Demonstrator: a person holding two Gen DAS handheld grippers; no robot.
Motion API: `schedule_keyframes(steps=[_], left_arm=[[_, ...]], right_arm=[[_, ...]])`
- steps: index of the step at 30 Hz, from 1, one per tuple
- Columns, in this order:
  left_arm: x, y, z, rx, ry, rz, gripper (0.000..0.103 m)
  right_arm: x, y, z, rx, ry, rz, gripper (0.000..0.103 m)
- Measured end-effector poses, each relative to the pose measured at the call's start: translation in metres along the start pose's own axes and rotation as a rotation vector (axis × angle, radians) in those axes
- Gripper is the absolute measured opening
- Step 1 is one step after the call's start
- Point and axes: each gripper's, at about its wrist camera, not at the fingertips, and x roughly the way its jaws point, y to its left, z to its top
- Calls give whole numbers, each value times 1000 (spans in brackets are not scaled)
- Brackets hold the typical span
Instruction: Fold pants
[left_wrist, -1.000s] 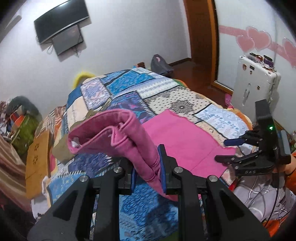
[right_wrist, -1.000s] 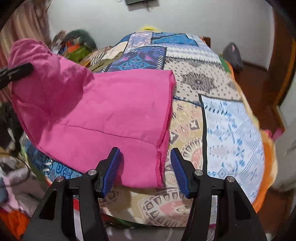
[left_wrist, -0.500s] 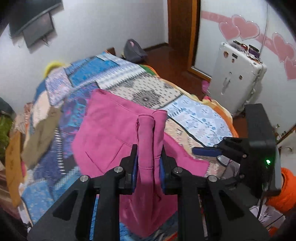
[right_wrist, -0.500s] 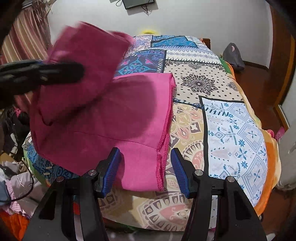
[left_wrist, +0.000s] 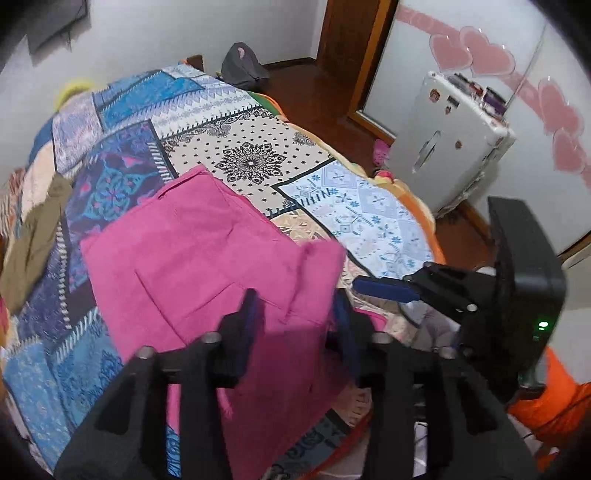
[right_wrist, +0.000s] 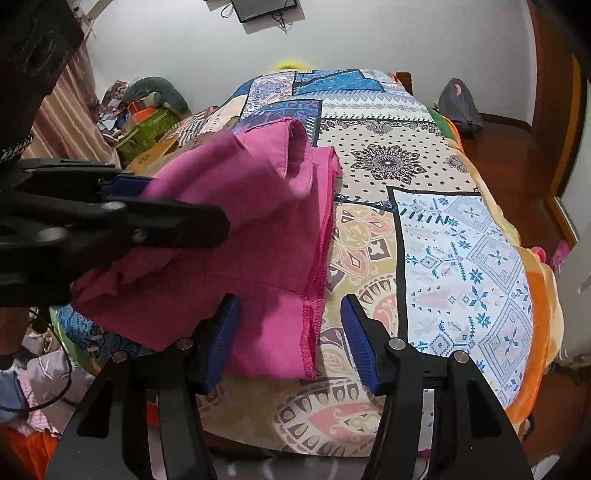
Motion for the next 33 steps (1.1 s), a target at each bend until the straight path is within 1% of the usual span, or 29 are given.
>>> schedule_keyframes(steps=[1, 5, 7, 10, 12, 14, 17, 19, 21, 25, 26, 27, 29, 33], left_arm=[[-3, 1, -1, -6, -8, 4, 53], [-21, 9, -3, -29, -51, 15, 54], [-28, 17, -4, -33, -64, 28, 55], [-38, 34, -7, -20, -89, 103, 58], [-40, 48, -10, -12, -93, 155, 59], [-40, 62, -19, -10, -88, 190, 59], [-36, 77, -32, -17, -70, 220, 59], [-29, 87, -41, -35, -52, 215, 59], [-24, 95, -49, -57, -45, 188, 59], [-10, 105, -58, -115, -32, 142, 62], [-10, 108, -59, -126, -32, 124, 62], [-12, 108, -59, -131, -36, 114, 62], [-19, 114, -56, -132, -59, 101, 62], [-34, 135, -41, -153, -115, 104, 61]], right_arm=[[0, 0, 0, 0, 2, -2, 53], [-5, -2, 1, -7, 5, -32, 53], [-9, -3, 2, -7, -2, -51, 53], [-15, -6, 5, -5, -18, -79, 53], [-21, -8, 8, 5, -31, -81, 53], [-27, -8, 11, 13, -41, -66, 53], [-34, -2, 14, 0, -52, -53, 53], [-39, 5, 18, -10, -64, -45, 53], [-43, 11, 24, -13, -85, -31, 54], [-41, 24, 36, 3, -121, -14, 58], [-38, 27, 37, 5, -119, -9, 61], [-34, 30, 37, 7, -116, -5, 67], [-23, 34, 35, 16, -103, -16, 74], [0, 36, 27, 20, -29, -50, 74]])
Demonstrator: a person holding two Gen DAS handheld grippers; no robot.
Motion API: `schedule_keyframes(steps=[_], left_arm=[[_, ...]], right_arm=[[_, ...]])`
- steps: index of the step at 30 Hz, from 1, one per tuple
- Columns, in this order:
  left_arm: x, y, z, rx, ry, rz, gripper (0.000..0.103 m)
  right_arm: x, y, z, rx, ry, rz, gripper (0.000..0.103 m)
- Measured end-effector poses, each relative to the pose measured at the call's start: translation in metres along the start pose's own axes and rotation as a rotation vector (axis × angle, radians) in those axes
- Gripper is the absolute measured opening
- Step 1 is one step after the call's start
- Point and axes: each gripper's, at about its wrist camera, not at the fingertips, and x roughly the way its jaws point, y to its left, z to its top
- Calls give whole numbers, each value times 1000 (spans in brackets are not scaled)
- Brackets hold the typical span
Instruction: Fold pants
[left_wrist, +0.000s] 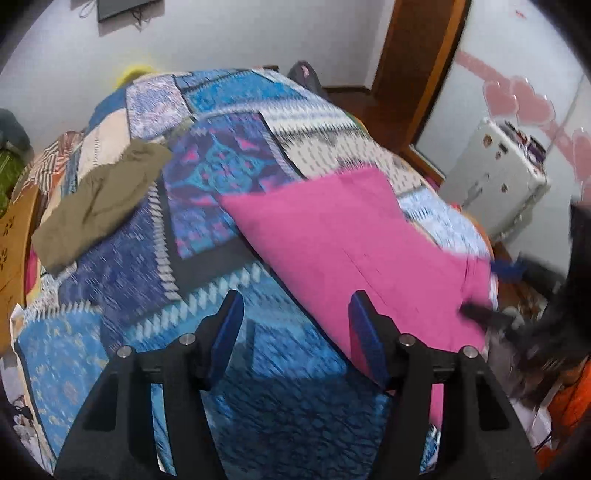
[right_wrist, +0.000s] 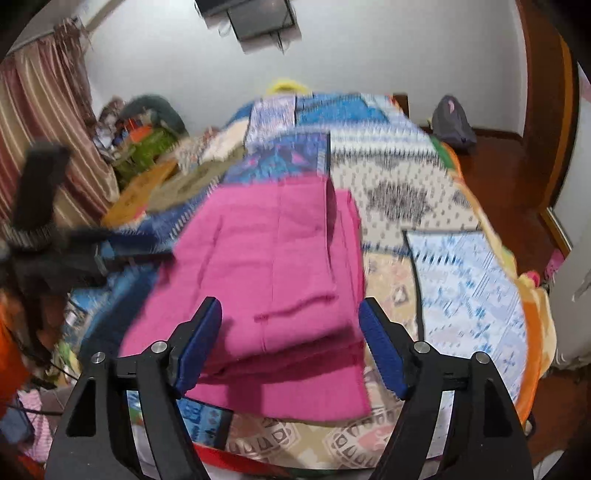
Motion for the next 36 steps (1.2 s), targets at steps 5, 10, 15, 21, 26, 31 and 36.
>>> schedule_keyframes(steps=[5, 10, 15, 21, 26, 31, 36], left_arm=[[18, 21, 33, 10, -38, 61, 49], [60, 43, 60, -41, 34, 2, 48], [94, 60, 61, -137, 121, -158, 47], [88, 47, 58, -48, 71, -122, 9], [66, 49, 47, -21, 34, -5, 7], [39, 67, 18, -73, 8, 65, 7], [18, 81, -10, -150, -22, 105, 7]], right_arm=[[8, -16, -10, 69, 38, 44, 77], [14, -13, -7, 42, 54, 48, 77], [23, -13, 0, 8, 54, 41, 77], [33, -23, 9, 11, 70, 70, 78], [41, -25, 23, -35, 69, 43, 78], [59, -21, 48, -107, 66, 25, 78], [87, 0, 79, -259, 78, 5, 77]])
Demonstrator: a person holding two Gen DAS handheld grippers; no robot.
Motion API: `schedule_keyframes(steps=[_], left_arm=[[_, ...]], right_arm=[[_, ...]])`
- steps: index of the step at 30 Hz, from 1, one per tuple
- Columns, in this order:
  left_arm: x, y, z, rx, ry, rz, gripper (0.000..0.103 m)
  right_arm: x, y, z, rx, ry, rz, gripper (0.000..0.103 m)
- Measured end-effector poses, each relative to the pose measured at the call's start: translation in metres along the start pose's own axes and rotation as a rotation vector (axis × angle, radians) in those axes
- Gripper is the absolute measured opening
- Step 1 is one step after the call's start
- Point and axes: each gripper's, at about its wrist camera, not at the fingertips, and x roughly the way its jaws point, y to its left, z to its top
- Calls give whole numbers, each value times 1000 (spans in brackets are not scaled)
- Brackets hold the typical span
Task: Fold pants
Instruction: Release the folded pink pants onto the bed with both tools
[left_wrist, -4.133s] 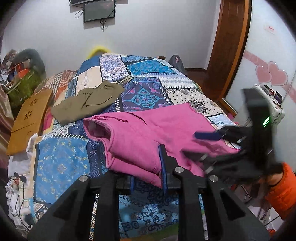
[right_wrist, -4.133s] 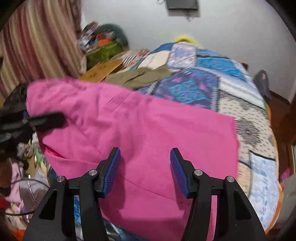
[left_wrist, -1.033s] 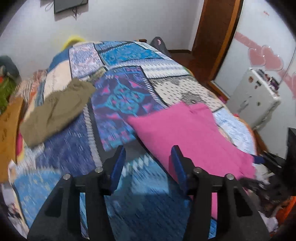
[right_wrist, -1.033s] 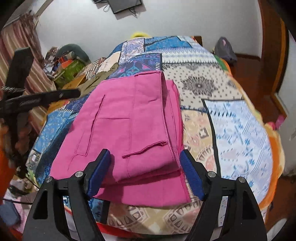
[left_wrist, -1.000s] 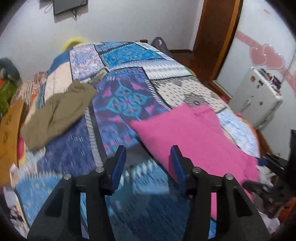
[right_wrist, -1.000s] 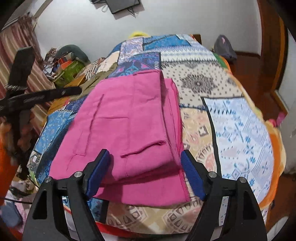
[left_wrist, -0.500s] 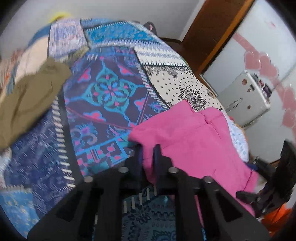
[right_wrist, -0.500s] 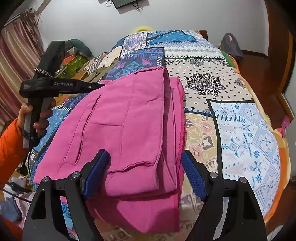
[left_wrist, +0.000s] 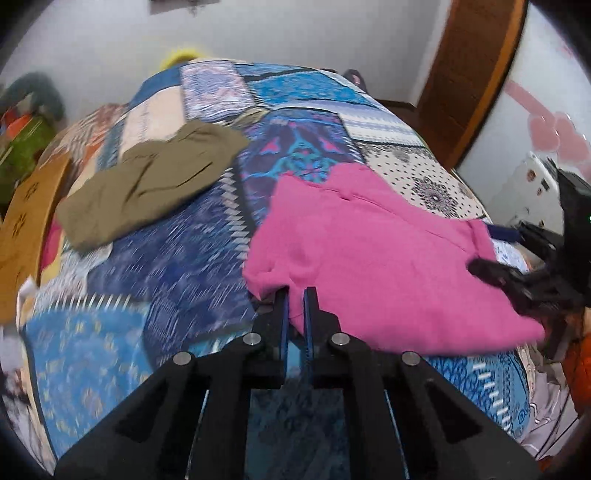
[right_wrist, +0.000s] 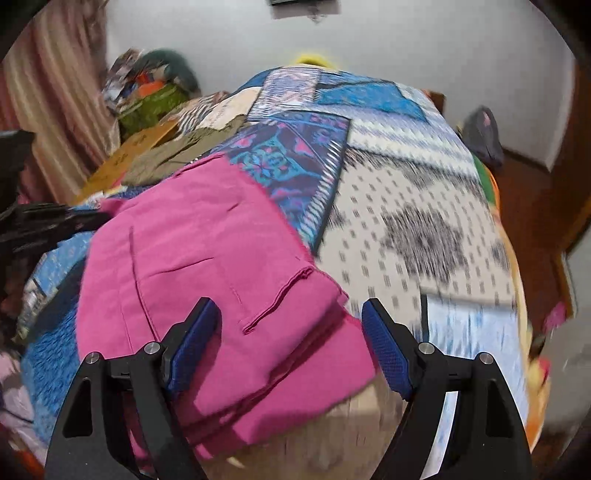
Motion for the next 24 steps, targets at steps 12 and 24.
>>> schedule_keyframes(steps=[12, 24], left_arm=[[-46, 0, -38, -55, -12, 40, 10], [-64, -20, -15, -6, -87, 29, 11]], right_arm=[[-8, 17, 29, 0, -38, 49, 67], [-41, 70, 16, -58, -92, 168, 51]])
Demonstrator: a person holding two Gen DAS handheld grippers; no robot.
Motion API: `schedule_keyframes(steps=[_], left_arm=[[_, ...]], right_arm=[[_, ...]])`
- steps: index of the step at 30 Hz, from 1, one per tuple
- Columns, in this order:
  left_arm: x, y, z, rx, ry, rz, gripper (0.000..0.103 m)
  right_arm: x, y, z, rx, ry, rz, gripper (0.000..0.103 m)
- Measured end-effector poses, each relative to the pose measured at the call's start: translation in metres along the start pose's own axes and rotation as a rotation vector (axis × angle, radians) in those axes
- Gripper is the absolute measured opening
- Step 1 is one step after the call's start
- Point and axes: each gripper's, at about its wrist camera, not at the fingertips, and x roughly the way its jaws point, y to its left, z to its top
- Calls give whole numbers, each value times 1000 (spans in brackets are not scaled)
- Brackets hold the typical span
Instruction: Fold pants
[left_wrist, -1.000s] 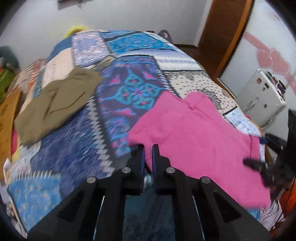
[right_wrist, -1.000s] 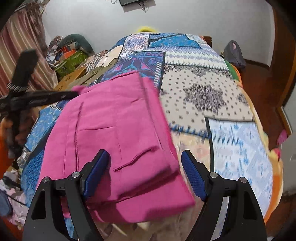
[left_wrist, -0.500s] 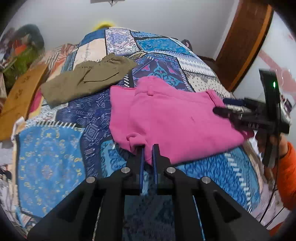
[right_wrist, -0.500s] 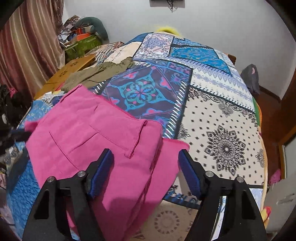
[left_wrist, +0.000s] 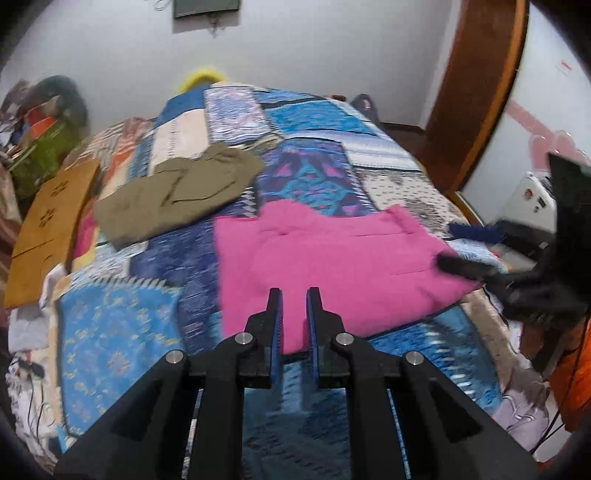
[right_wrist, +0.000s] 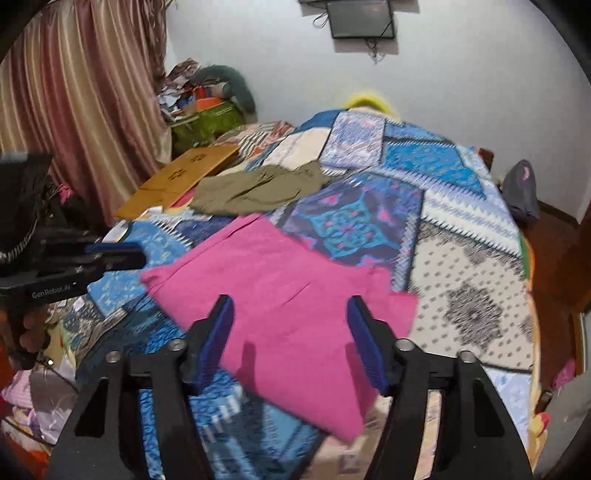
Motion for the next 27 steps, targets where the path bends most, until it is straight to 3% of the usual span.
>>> schedule_keyframes(steps=[5, 10, 18, 23, 27], left_arm=[[27, -18, -4, 29, 59, -28, 11], [34, -5, -9, 0, 53, -4, 35], [24, 19, -24, -41, 76, 39, 35], [9, 24, -13, -24, 29, 73, 36], [-1, 24, 7, -8, -32, 89, 51]], right_arm=[[23, 2, -20, 4, 81, -5, 49], [11, -4, -29, -6, 81, -27, 49], [-6, -22, -48, 42, 103, -84, 49], [-26, -35, -44, 84, 49, -135, 49], [-36, -44, -31, 105, 6, -154, 53]])
